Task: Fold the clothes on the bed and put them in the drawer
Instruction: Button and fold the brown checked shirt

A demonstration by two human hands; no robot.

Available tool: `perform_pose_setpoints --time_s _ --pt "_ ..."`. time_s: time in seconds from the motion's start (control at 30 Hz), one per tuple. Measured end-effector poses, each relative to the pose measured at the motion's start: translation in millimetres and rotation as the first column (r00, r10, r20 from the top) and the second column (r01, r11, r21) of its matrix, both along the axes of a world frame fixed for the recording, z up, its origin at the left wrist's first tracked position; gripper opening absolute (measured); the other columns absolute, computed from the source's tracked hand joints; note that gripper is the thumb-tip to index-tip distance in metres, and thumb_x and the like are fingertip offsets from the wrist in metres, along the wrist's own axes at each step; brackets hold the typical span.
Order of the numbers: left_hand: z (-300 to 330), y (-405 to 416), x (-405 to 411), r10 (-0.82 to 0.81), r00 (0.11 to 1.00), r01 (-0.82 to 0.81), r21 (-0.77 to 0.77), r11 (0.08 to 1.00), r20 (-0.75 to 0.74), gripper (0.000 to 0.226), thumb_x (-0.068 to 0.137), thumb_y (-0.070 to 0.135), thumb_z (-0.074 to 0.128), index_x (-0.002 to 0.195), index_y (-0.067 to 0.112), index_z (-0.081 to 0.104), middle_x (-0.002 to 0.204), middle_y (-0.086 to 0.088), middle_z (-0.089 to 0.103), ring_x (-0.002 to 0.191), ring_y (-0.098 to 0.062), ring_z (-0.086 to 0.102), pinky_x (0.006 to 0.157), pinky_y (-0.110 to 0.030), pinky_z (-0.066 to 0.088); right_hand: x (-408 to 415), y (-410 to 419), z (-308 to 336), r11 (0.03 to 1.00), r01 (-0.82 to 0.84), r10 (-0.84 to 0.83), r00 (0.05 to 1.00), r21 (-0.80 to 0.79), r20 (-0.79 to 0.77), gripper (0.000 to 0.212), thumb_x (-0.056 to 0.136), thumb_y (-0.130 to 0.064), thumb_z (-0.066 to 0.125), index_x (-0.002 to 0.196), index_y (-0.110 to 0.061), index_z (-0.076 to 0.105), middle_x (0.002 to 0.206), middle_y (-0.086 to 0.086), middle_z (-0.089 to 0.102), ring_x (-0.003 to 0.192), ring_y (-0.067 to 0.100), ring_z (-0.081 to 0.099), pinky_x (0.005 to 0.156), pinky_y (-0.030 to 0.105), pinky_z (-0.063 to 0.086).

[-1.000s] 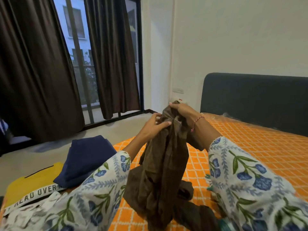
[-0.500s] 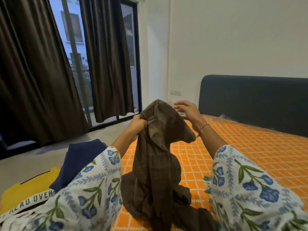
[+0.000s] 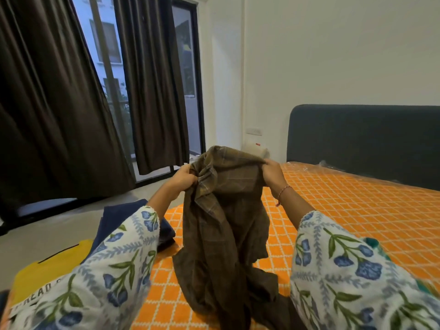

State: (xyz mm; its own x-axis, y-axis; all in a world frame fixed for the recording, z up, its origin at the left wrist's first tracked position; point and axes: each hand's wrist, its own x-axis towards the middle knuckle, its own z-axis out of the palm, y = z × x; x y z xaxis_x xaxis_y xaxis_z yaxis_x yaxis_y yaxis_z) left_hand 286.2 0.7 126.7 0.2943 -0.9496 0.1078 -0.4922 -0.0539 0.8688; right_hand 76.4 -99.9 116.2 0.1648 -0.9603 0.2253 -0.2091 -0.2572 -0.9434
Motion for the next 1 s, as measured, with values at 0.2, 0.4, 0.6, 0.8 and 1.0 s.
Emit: perform_pose_setpoints --time_s 0.2,0.4,0.6,0.8,1.0 --pt "-17.0 -11.4 -17.0 0.238 0.944 -0.161 -0.312 0.936 0.228 0.038 0.091 0.010 0.056 0.128 0.010 0.050 0.128 -0.014 0.049 0.119 -0.029 0.050 0.098 -0.044 0.045 1.7 6.9 16.2 0.996 0.085 -0.083 0.994 -0.018 0.065 0.030 0.095 -0.005 0.040 0.111 0.010 0.061 0.113 0.026 0.061 0.110 0.039 0.055 0.098 0.048 0.043" --pt "-23.1 -16.1 -60.3 -0.006 0.883 0.087 -0.152 0.985 0.469 0.127 0.063 0.063 0.075 0.149 0.030 -0.013 0.159 -0.009 -0.007 0.146 -0.030 0.005 0.117 -0.053 0.015 7.2 19.4 38.5 0.968 -0.089 0.016 0.955 0.235 0.295 0.024 0.098 -0.012 0.040 0.103 -0.004 0.062 0.087 0.008 0.060 0.077 0.018 0.054 0.068 0.028 0.047" --pt "-38.5 -33.5 -106.3 0.175 0.958 -0.122 -0.229 0.966 0.227 0.103 0.076 0.039 0.074 0.150 0.025 0.004 0.141 -0.016 0.042 0.122 -0.034 0.050 0.097 -0.045 0.045 20.4 25.0 49.4 0.941 -0.239 0.110 0.885 0.239 0.452 0.028 0.098 -0.003 0.040 0.074 -0.009 0.054 0.077 0.008 0.054 0.070 0.016 0.050 0.077 0.033 0.048" --pt "-29.4 -43.6 -82.9 -0.059 0.923 -0.038 -0.244 0.969 -0.379 0.045 0.083 0.008 0.068 0.125 0.004 0.055 0.119 -0.010 0.061 0.109 -0.026 0.060 0.093 -0.037 0.050 -9.6 14.8 8.7 0.925 -0.380 0.380 0.918 0.025 -0.112 0.061 0.086 -0.014 0.068 0.138 -0.012 0.037 0.124 0.007 0.050 0.110 0.016 0.052 0.077 0.013 0.045" --pt "-8.7 -45.5 -57.9 -0.058 0.885 0.008 -0.109 0.994 -0.462 0.060 0.083 0.018 0.071 0.136 0.007 0.045 0.131 -0.018 0.055 0.103 -0.023 0.062 0.086 -0.032 0.054 -17.4 1.7 -14.6 0.966 -0.257 0.247 0.868 0.037 -0.430 0.036 0.088 -0.030 0.066 0.107 0.000 0.068 0.107 0.018 0.069 0.099 0.031 0.064 0.082 0.034 0.047"
